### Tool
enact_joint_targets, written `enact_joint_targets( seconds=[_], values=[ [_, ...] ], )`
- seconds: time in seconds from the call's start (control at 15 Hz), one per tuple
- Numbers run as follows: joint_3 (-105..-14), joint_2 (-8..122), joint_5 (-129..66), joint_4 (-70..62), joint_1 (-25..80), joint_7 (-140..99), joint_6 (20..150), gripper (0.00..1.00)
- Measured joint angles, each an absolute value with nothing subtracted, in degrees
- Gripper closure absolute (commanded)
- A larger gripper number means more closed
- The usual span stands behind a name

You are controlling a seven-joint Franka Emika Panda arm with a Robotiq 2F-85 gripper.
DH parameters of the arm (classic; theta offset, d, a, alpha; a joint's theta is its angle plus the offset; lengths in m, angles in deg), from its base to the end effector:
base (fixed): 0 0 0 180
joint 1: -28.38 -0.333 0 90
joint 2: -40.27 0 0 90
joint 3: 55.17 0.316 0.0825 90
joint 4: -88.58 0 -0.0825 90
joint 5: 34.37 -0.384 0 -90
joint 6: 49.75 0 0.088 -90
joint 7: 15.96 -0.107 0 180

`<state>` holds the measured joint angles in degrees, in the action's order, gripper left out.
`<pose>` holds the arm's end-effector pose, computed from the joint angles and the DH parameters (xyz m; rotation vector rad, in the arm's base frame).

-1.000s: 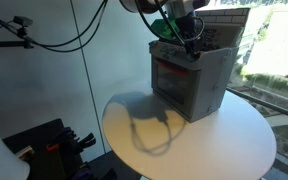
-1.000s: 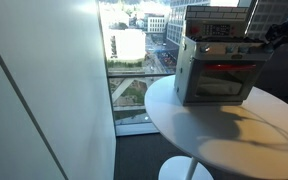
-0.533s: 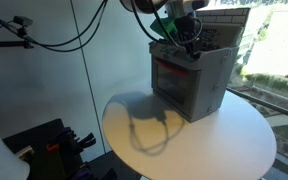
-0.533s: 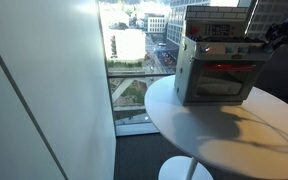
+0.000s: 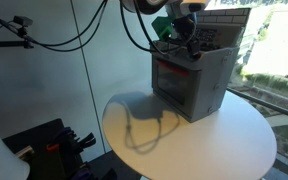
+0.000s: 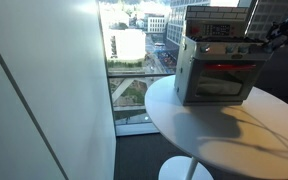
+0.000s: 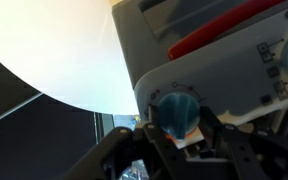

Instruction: Turn the last knob on the stove to the right

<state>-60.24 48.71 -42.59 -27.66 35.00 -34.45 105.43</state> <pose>0.6071 -0.1288 0.4354 -2.7790 0.9149 -0.7895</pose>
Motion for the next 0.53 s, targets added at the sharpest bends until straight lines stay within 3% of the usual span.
enact_joint_targets(
  seconds=[0.53],
  values=[
    [-61.1,48.38,-45.18,-29.21,34.11,-46.46,108.52,0.81]
  ],
)
